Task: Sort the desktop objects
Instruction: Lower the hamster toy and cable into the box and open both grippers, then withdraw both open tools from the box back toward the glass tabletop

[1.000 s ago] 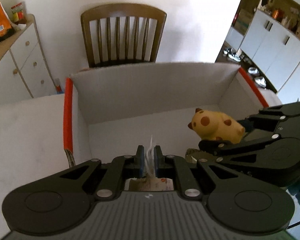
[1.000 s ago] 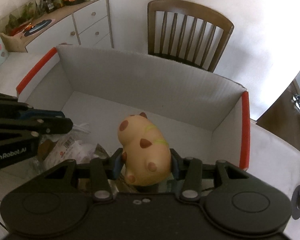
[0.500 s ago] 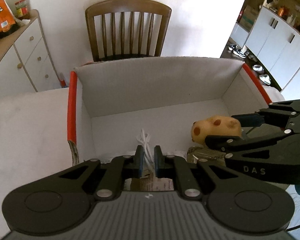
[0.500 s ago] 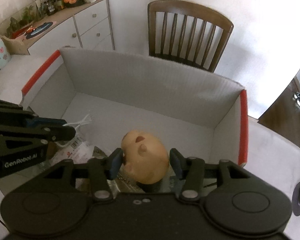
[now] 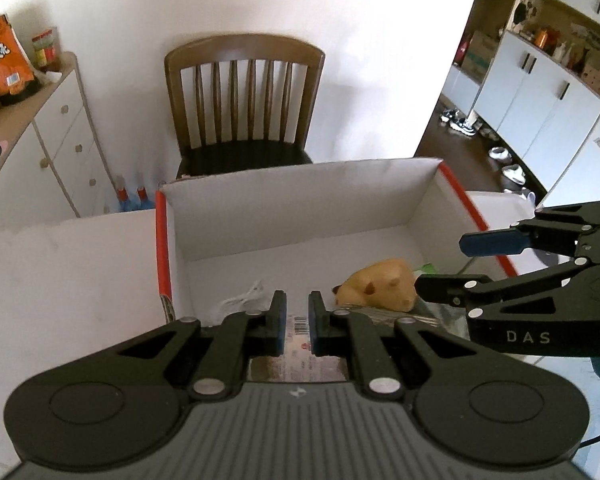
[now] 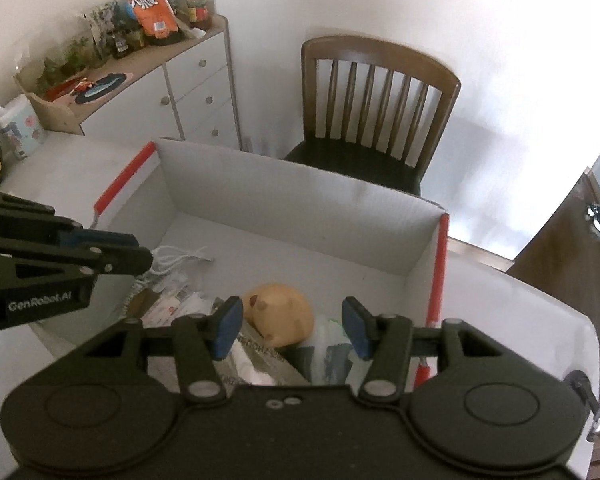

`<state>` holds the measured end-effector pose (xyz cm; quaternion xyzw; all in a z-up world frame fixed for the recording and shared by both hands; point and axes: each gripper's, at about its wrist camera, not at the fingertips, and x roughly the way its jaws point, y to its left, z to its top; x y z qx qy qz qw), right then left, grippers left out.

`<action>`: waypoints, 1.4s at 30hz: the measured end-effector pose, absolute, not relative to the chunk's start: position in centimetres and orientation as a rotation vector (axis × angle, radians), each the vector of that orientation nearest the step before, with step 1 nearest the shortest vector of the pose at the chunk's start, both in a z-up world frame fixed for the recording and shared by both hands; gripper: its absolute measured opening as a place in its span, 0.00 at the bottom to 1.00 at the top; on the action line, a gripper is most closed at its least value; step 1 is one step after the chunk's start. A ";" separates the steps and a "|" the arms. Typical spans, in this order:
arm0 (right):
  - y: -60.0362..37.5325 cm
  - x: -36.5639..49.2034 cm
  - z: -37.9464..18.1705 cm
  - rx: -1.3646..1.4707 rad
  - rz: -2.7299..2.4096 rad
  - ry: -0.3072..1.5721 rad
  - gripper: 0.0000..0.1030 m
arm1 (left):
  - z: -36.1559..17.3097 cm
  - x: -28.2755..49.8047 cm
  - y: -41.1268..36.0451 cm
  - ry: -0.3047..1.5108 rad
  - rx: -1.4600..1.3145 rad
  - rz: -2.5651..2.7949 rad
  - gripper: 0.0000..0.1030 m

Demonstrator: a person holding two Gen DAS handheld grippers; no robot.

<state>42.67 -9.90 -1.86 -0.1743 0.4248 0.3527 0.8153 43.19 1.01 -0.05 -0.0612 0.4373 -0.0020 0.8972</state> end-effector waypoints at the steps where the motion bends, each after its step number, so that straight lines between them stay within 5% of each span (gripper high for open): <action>1: -10.2 42.4 -1.5 -0.367 0.755 0.904 0.53 | 0.3 42.9 0.9 0.902 -0.124 -0.006 0.09; 19: -14.1 37.7 2.3 -0.322 0.807 0.889 0.60 | 4.1 36.9 -0.3 0.863 -0.133 -0.039 0.11; 21: -14.4 37.1 2.4 -0.322 0.806 0.884 0.61 | 4.4 36.4 -0.3 0.858 -0.127 -0.041 0.22; 23: -14.8 36.6 2.7 -0.314 0.805 0.880 0.61 | 4.7 35.7 -0.6 0.846 -0.123 -0.043 0.48; 24: -14.9 36.3 2.7 -0.312 0.803 0.877 0.61 | 4.8 35.4 -0.7 0.839 -0.121 -0.044 0.72; 35: -17.3 33.1 4.0 -0.261 0.802 0.836 0.69 | 5.3 32.0 -1.9 0.811 -0.095 -0.088 0.88; 38: -18.0 32.2 4.1 -0.247 0.781 0.821 0.73 | 5.2 31.0 -1.9 0.806 -0.091 -0.086 1.00; 42: -18.9 30.6 3.9 -0.230 0.773 0.818 0.74 | 4.8 29.5 -1.7 0.806 -0.089 -0.082 1.00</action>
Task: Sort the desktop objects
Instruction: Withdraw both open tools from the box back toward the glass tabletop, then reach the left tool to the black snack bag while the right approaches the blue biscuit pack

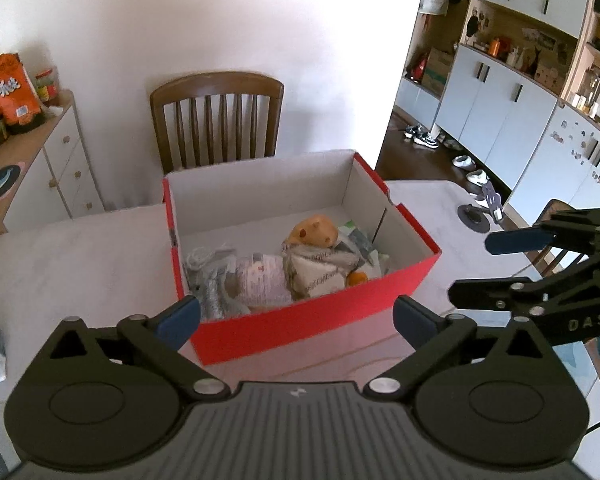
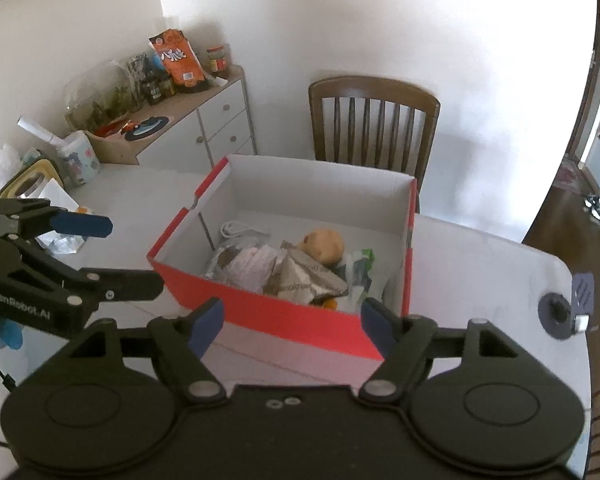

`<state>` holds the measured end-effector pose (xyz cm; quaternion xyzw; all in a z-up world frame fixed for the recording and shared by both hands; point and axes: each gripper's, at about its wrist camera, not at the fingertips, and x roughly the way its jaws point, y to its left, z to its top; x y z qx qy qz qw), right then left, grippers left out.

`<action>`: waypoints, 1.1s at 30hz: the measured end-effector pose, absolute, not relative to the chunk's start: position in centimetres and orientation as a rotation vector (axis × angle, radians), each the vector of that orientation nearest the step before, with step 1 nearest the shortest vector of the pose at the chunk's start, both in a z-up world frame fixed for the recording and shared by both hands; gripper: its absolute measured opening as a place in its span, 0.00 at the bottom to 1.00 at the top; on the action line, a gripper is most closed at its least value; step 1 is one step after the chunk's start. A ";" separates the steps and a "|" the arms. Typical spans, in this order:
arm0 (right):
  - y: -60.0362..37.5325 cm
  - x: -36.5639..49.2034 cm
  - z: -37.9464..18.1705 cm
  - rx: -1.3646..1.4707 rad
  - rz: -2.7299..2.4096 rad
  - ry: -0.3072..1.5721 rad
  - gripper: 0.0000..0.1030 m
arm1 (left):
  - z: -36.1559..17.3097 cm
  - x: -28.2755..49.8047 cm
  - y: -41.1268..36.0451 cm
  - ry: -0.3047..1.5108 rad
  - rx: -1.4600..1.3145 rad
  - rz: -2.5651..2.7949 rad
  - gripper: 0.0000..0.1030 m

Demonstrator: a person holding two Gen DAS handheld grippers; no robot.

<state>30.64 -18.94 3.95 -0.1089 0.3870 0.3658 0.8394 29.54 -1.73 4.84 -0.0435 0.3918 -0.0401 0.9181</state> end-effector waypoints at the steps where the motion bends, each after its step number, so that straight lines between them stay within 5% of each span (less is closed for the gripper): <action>1: -19.1 30.1 3.9 -0.232 0.769 0.816 0.74 | 4.7 29.1 -1.6 0.807 -0.095 -0.082 1.00; 33: -19.2 17.2 -1.7 -0.213 0.666 0.880 0.75 | 0.2 17.1 -0.8 0.797 -0.061 -0.134 1.00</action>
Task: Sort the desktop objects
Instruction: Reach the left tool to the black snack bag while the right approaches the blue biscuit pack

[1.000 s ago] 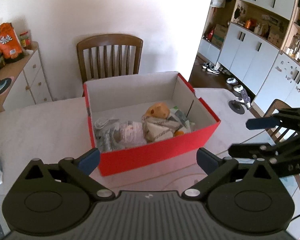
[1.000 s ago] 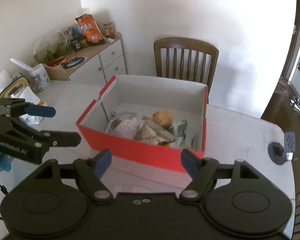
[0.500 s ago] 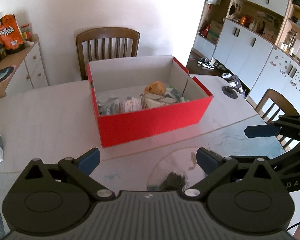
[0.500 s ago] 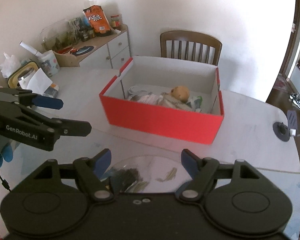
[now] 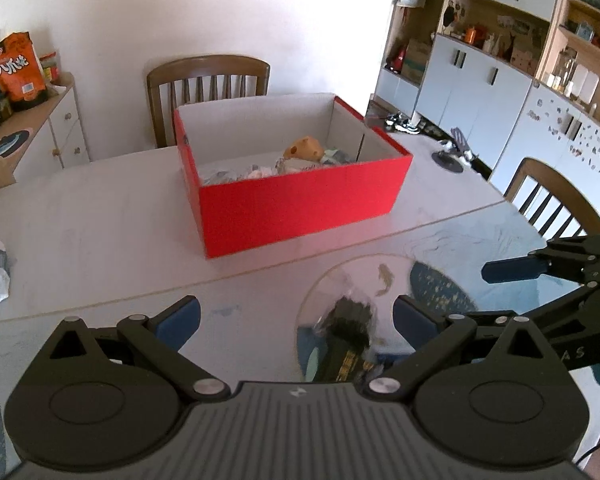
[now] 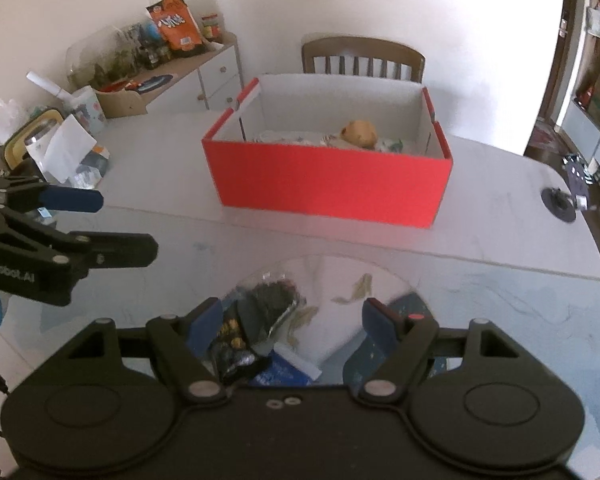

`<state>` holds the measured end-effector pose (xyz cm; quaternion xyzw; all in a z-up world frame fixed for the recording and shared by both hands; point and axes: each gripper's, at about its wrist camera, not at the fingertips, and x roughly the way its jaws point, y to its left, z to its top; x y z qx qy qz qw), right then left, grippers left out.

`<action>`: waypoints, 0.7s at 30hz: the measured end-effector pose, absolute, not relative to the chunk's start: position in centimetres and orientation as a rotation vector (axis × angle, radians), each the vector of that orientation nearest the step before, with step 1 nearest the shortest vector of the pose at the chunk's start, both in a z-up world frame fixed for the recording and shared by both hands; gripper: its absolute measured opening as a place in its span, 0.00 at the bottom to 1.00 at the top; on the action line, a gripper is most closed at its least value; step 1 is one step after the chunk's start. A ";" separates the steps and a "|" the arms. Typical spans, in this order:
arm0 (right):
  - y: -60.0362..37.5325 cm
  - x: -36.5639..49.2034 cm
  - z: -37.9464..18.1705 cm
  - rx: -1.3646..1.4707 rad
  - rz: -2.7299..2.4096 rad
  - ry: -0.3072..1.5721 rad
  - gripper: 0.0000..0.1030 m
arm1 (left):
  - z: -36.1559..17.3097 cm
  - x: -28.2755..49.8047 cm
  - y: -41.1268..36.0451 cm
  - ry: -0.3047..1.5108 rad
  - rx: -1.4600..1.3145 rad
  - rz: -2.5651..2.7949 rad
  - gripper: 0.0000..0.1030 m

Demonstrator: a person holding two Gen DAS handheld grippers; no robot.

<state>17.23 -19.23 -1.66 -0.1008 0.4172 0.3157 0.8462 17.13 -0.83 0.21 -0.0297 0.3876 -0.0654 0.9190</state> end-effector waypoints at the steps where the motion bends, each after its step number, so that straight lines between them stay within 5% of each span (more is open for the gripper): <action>1: -19.2 17.0 -2.0 -0.208 0.661 0.887 0.75 | -0.1 16.9 -0.8 0.799 -0.058 -0.136 1.00; 21: -18.9 14.7 -7.6 -0.245 0.620 0.982 0.75 | -7.5 13.9 -1.3 0.891 0.023 -0.181 1.00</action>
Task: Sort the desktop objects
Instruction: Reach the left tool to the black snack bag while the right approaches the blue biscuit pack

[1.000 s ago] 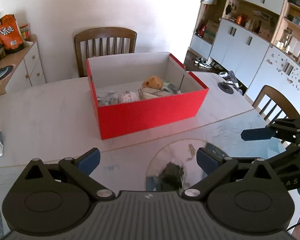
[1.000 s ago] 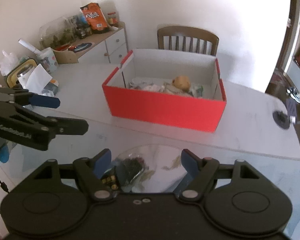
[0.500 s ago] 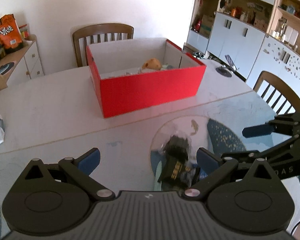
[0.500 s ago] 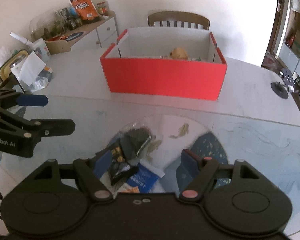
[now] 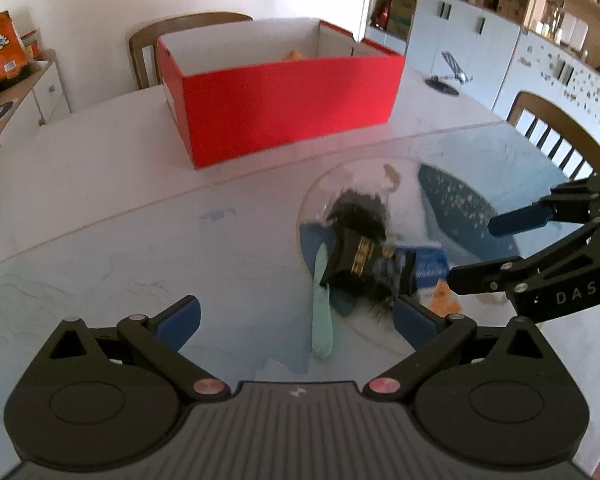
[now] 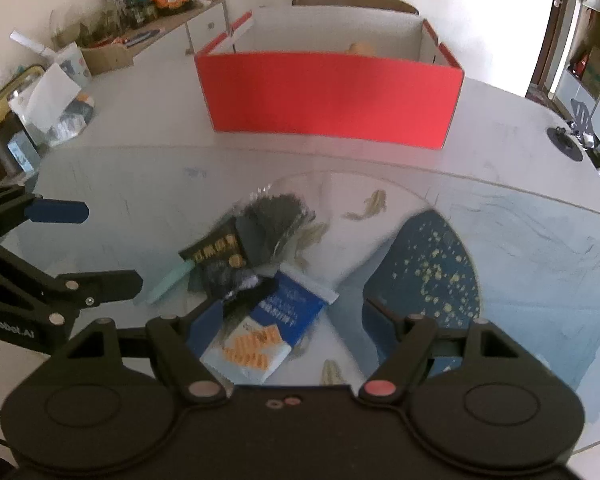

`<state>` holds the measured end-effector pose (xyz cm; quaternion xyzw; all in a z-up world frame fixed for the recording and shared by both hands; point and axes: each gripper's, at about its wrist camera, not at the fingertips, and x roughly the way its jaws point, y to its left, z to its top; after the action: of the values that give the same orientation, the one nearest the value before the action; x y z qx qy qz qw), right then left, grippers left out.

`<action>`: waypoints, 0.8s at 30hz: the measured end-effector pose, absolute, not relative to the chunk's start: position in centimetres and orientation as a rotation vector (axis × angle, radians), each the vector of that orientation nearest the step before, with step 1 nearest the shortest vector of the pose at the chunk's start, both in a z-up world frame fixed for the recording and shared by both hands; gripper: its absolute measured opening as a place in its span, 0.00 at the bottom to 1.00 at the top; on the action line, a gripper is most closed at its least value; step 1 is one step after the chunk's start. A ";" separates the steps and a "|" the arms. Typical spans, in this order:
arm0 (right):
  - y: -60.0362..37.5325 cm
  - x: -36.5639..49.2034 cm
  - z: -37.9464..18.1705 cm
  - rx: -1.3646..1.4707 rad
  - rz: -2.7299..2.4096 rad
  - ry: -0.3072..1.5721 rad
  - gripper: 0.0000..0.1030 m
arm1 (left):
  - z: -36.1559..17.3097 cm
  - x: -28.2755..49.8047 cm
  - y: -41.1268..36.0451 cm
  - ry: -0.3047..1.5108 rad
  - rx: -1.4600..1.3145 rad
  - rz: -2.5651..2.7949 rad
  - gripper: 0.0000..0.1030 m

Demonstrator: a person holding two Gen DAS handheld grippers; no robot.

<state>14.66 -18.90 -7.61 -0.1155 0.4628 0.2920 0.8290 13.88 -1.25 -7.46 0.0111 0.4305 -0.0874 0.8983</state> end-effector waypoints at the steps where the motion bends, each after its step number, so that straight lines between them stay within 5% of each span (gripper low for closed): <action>1: -18.8 14.6 -8.0 -0.251 0.618 0.989 0.75 | -7.7 13.9 -1.3 0.894 0.029 -0.182 1.00; 24: -16.6 15.7 -11.8 -0.319 0.561 1.039 0.75 | -10.3 15.1 -1.9 0.901 0.086 -0.186 0.99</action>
<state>15.75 -16.63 -11.79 -0.1498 0.4875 0.2636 0.8188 15.12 -1.93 -10.25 0.0413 0.4349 -0.0897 0.8951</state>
